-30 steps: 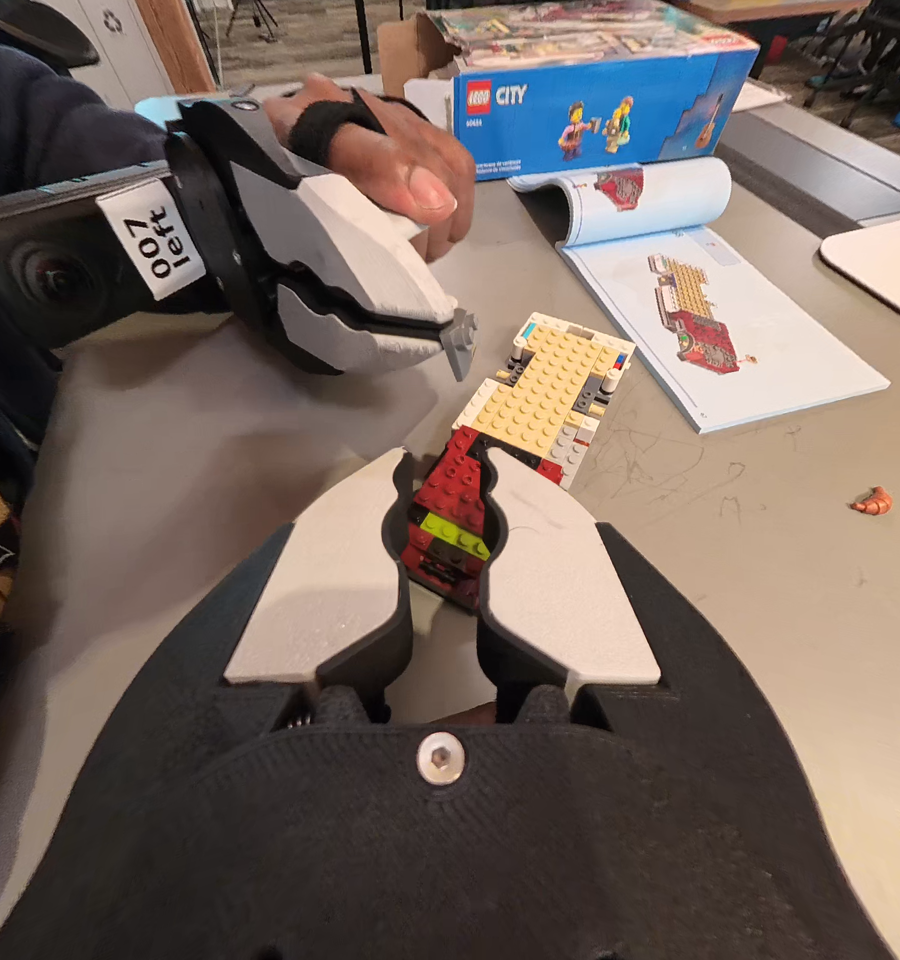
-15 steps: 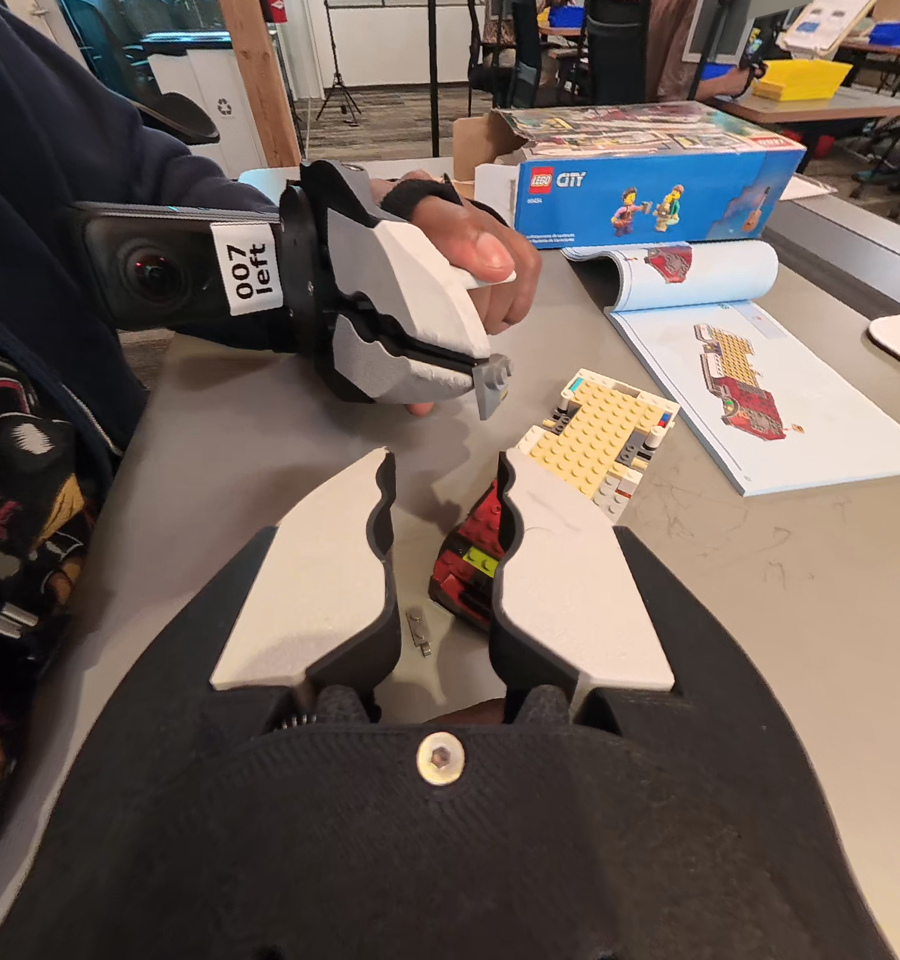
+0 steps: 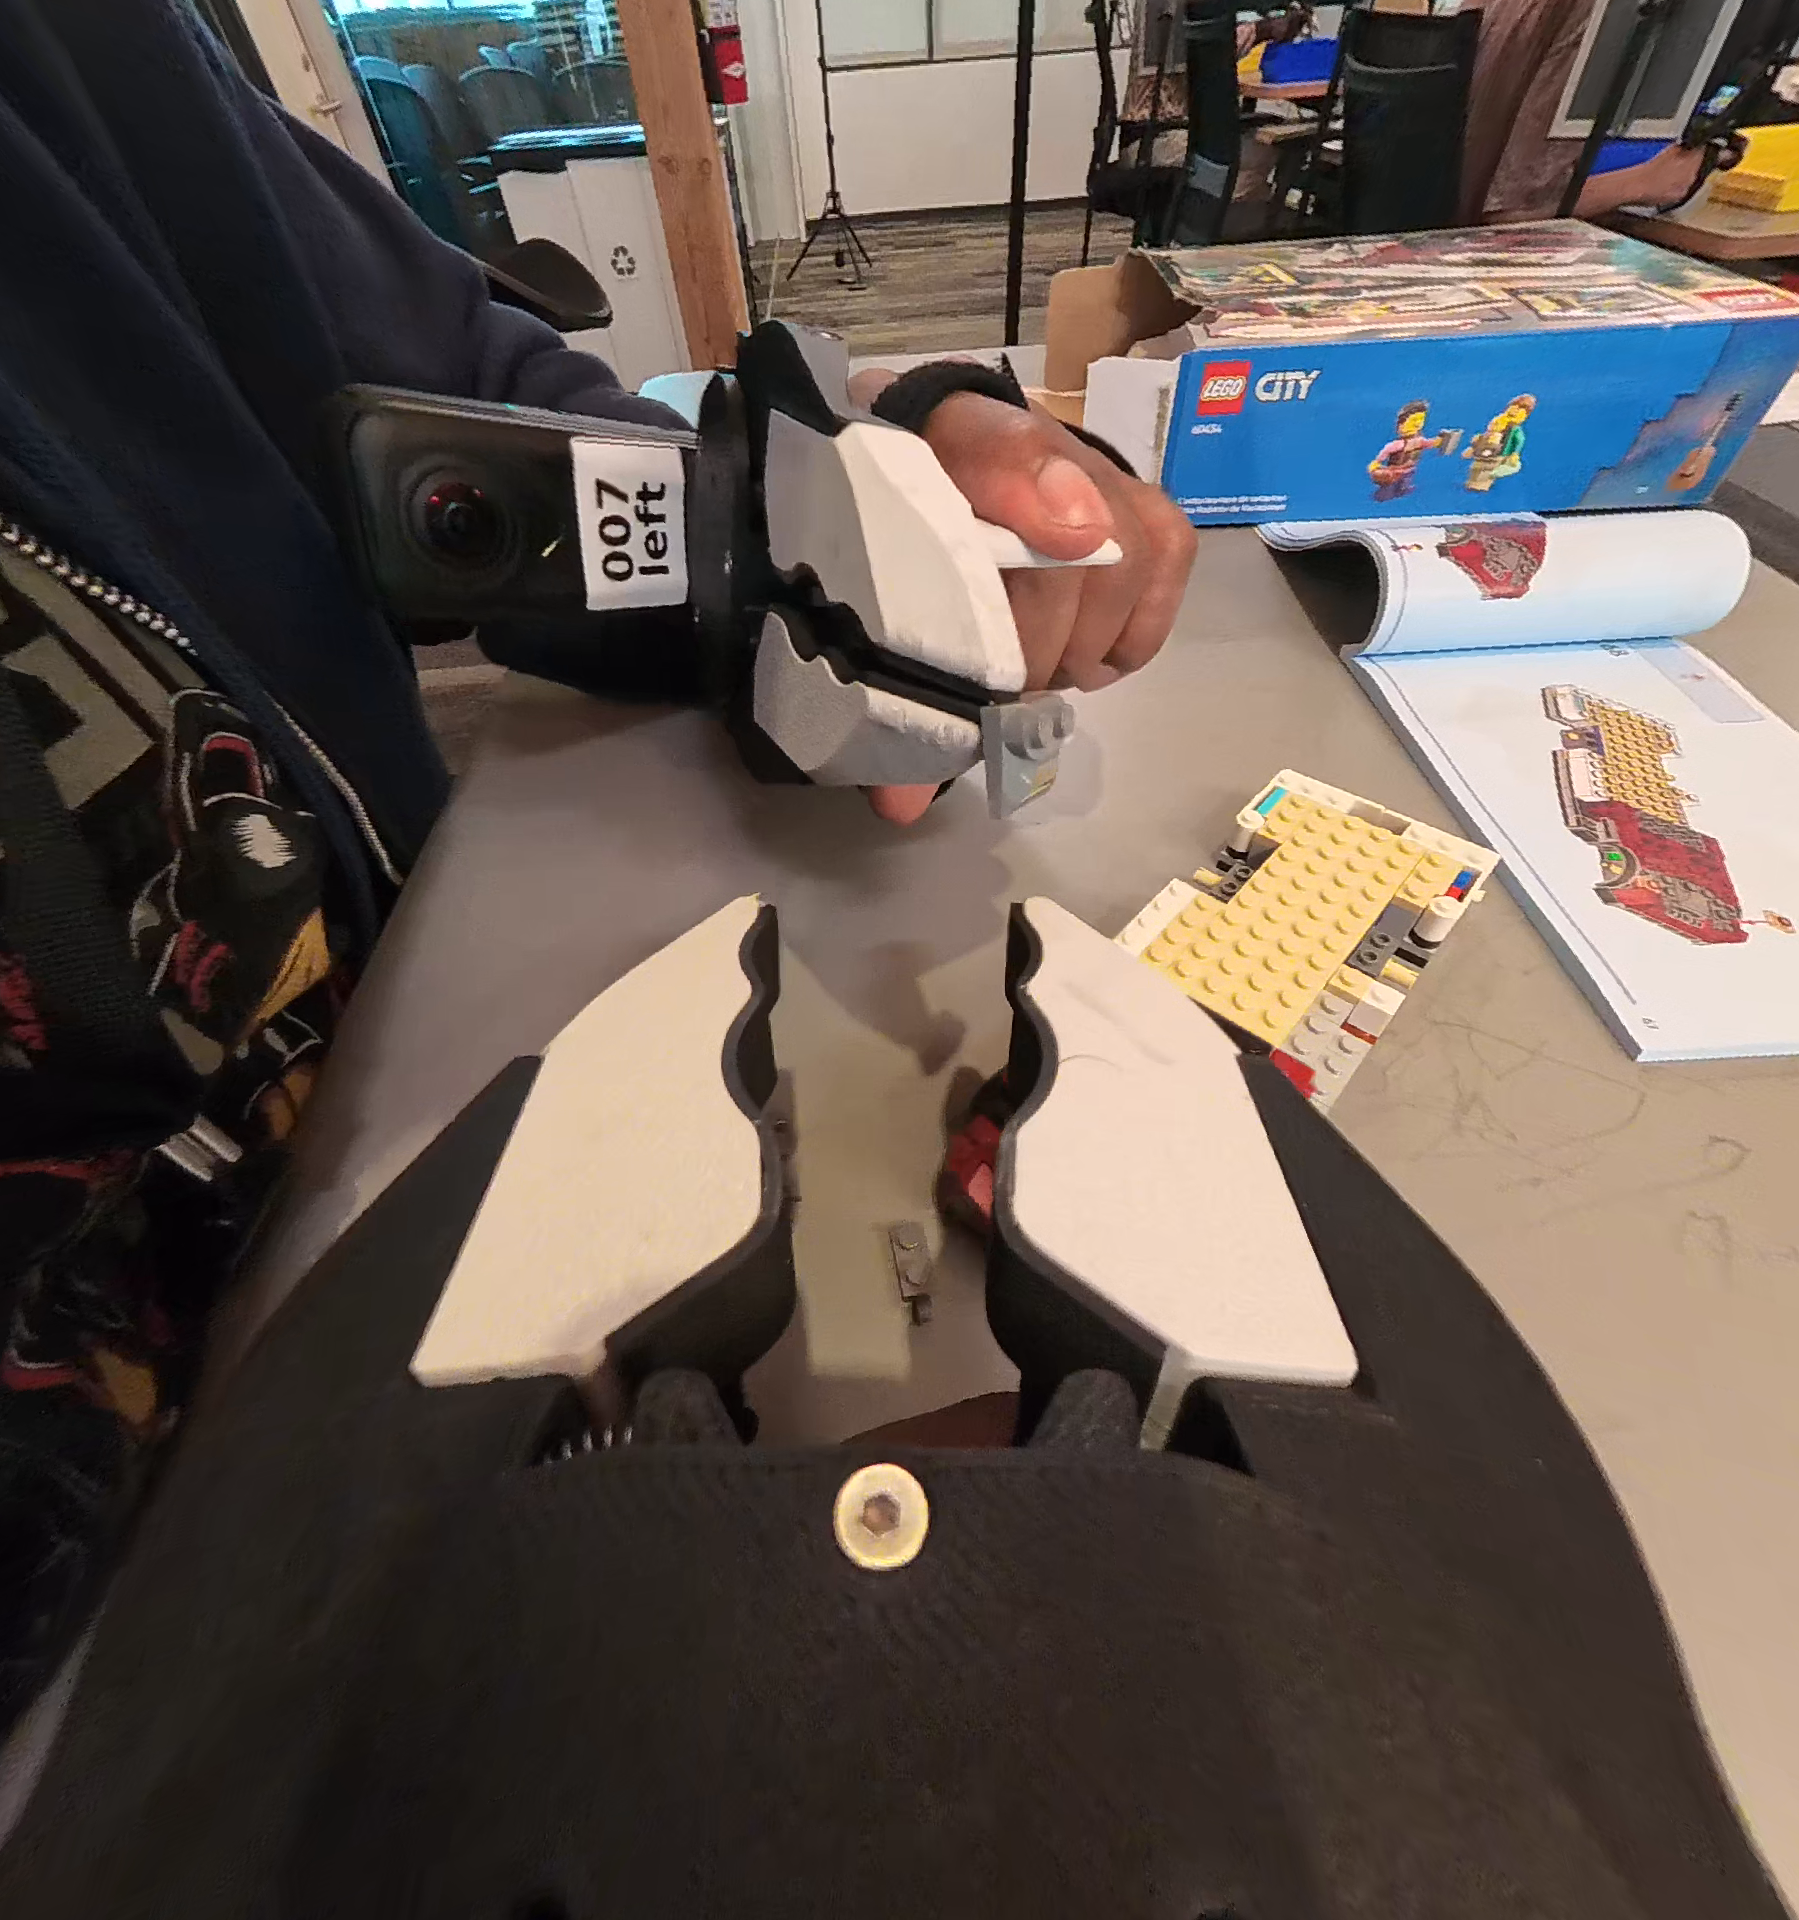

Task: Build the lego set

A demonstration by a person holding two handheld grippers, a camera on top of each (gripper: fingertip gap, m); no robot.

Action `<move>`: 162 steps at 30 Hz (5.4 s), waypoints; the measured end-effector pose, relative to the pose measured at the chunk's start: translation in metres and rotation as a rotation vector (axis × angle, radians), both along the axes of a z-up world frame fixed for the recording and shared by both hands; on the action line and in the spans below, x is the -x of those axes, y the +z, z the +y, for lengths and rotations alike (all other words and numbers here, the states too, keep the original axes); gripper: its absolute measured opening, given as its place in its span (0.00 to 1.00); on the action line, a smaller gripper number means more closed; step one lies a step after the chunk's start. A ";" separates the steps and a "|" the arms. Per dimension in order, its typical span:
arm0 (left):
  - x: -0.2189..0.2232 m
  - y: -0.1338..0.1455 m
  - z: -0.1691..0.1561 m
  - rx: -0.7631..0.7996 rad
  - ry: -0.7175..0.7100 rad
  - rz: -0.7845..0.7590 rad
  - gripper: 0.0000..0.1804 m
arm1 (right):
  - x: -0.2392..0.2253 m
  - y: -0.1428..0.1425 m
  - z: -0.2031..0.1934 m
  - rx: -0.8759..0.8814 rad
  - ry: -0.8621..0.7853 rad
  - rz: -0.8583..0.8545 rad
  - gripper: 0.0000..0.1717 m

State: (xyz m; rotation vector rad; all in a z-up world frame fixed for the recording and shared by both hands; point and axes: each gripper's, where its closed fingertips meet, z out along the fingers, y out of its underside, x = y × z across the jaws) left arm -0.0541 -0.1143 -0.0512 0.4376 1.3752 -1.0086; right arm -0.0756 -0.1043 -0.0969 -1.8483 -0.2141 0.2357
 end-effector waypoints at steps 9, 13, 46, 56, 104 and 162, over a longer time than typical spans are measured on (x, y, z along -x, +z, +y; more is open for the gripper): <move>0.005 0.007 -0.003 0.097 -0.059 0.085 0.01 | 0.009 0.011 -0.001 -0.041 0.042 0.117 0.25; 0.006 0.009 -0.004 0.127 -0.073 0.107 0.01 | 0.010 0.018 0.000 -0.055 0.045 0.211 0.25; 0.034 0.006 -0.015 0.127 -0.247 0.171 0.01 | 0.014 0.031 -0.004 -0.112 0.127 0.457 0.19; 0.038 0.003 -0.018 0.129 -0.297 0.232 0.01 | 0.022 0.032 -0.008 -0.114 0.174 0.451 0.09; -0.021 -0.089 -0.013 -0.299 0.017 0.555 0.03 | -0.041 -0.050 -0.016 0.433 -0.404 -0.148 0.14; -0.002 -0.086 -0.004 -0.262 0.029 0.596 0.05 | -0.033 -0.064 -0.046 0.446 -0.337 -0.154 0.17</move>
